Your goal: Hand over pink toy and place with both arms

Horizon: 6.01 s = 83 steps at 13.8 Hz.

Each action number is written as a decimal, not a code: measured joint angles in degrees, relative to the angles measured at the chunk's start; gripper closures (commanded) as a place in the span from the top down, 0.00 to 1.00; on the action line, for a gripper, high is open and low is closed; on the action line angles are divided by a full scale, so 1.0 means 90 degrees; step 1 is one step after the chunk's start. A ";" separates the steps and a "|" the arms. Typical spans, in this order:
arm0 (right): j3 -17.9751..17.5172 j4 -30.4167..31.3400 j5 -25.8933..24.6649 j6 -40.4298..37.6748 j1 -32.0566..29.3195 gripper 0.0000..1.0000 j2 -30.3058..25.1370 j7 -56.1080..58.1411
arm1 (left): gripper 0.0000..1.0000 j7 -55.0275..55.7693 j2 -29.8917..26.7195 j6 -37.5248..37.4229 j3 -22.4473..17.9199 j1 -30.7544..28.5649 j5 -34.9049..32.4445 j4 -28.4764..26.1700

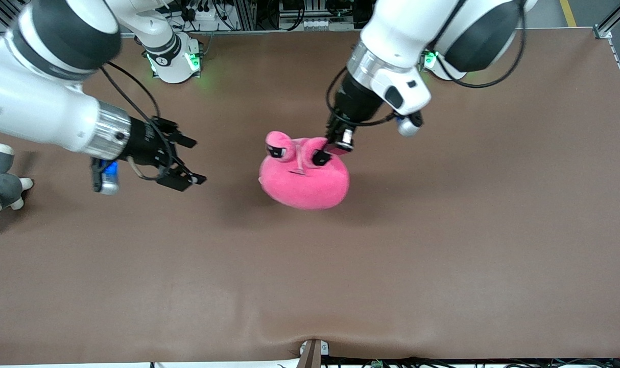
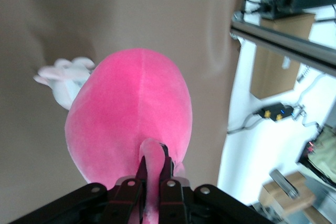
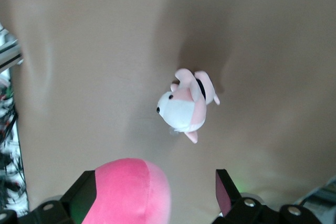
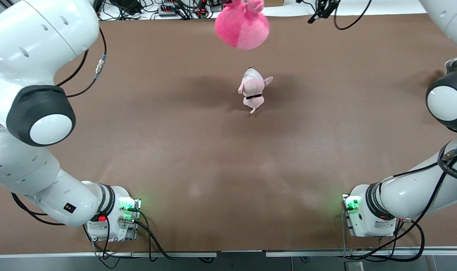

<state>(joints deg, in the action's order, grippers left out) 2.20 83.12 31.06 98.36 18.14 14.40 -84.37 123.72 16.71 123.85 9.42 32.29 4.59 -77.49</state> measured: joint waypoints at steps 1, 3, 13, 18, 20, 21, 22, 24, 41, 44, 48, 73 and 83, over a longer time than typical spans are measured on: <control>-0.0002 -0.0004 0.0064 0.0004 0.0049 1.00 0.0045 -0.0346 | 0.00 0.0039 0.0092 0.0210 -0.0014 0.0122 0.0000 0.0033; -0.0002 -0.0017 0.0358 0.0006 0.0119 1.00 0.0058 -0.0855 | 0.00 0.0082 0.0348 0.0503 -0.0045 0.0350 0.0000 0.0139; 0.0064 -0.0089 0.1179 -0.0038 0.0189 0.64 0.0097 -0.1718 | 0.00 0.0097 0.0930 0.1190 -0.0074 0.0607 0.0000 0.0331; 0.0062 -0.0085 0.0964 -0.0034 0.0388 0.00 0.0152 -0.1716 | 0.00 0.0162 0.0944 0.1199 -0.0100 0.0608 0.0000 0.0352; 0.0099 -0.0085 0.0959 -0.0034 0.0371 0.00 0.0152 -0.1723 | 0.00 0.0165 0.0944 0.1199 -0.0100 0.0609 0.0000 0.0354; 0.0113 -0.0087 0.0946 -0.0034 0.0363 0.00 0.0152 -0.1729 | 0.00 0.0165 0.0944 0.1199 -0.0100 0.0611 0.0000 0.0354; 0.0124 -0.0090 0.0930 -0.0034 0.0361 0.00 0.0152 -0.1733 | 0.00 0.0165 0.0944 0.1199 -0.0100 0.0614 0.0000 0.0354; 0.0129 -0.0091 0.0920 -0.0034 0.0361 0.00 0.0152 -0.1744 | 0.00 0.0165 0.0944 0.1199 -0.0100 0.0620 0.0000 0.0356; 0.0246 -0.0237 0.0774 -0.2150 -0.2725 0.00 0.0137 0.0024 | 1.00 -0.3074 0.0415 -0.0919 -0.0214 -0.1322 -0.0652 0.0471; 0.0244 -0.0130 0.0419 -0.2514 -0.3316 0.00 0.0247 0.1164 | 1.00 -0.4300 -0.0035 -0.1427 -0.0202 -0.1890 -0.0642 0.0201; 0.0244 0.0091 0.0078 -0.2470 -0.3890 0.00 0.1248 0.3142 | 1.00 -0.6001 -0.0761 -0.2039 -0.0179 -0.2685 -0.0314 -0.0279; 0.0046 -0.3299 -0.2464 -0.3347 -0.2062 1.00 0.2062 0.5335 | 1.00 -1.4235 -0.2004 -0.4633 -0.0730 -0.3454 -0.0927 -0.1341; 0.0300 -0.3070 -0.2704 -0.3930 -0.2512 1.00 0.0198 0.9851 | 1.00 -1.3999 -0.2009 -0.4536 -0.0608 -0.3456 -0.0929 -0.1315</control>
<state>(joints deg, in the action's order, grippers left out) 4.91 55.49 6.72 62.99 -4.46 16.19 4.29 -2.27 -1.37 83.02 3.94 1.19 -3.77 -89.32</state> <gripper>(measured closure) 0.000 0.000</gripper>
